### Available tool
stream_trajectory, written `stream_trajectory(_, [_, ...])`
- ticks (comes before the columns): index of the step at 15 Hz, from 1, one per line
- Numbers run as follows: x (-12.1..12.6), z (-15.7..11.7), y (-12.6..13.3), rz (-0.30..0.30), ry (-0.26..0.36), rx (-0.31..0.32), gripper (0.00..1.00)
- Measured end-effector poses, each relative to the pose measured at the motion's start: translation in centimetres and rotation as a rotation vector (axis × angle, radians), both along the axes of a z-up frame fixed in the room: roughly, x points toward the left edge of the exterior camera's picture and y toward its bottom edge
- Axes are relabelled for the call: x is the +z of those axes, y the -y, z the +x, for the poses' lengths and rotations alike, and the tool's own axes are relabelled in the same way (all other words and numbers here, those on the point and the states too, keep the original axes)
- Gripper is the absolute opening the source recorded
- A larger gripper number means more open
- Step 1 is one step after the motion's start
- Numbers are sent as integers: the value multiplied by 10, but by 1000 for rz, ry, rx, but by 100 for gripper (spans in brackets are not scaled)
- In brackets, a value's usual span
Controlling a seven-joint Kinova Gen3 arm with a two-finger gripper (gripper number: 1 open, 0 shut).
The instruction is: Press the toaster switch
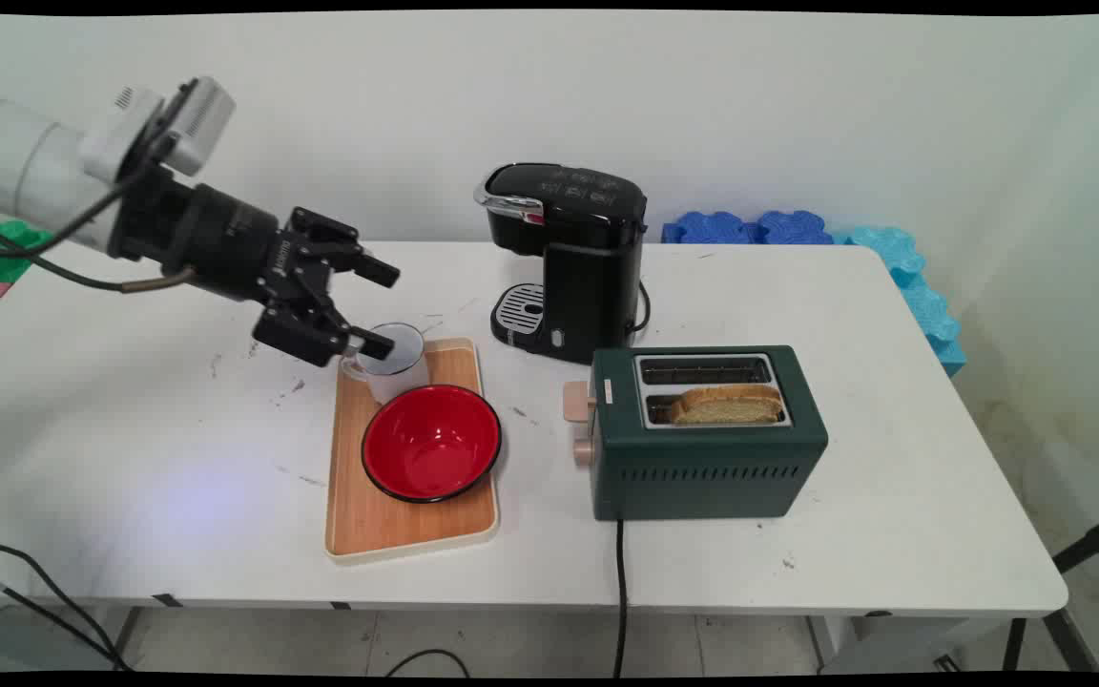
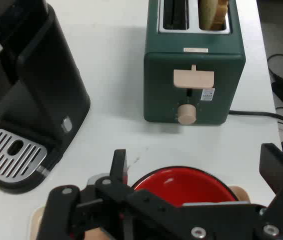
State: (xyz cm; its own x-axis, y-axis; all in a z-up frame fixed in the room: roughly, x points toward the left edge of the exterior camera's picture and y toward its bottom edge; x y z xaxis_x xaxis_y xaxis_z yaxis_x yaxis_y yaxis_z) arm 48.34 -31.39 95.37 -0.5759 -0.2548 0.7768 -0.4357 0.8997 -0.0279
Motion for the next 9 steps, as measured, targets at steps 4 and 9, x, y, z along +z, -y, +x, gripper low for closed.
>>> stream_trajectory(4, [-9,-30,3,14,1,14,100])
stream_trajectory(9, [-31,-67,10,40,17,33,100])
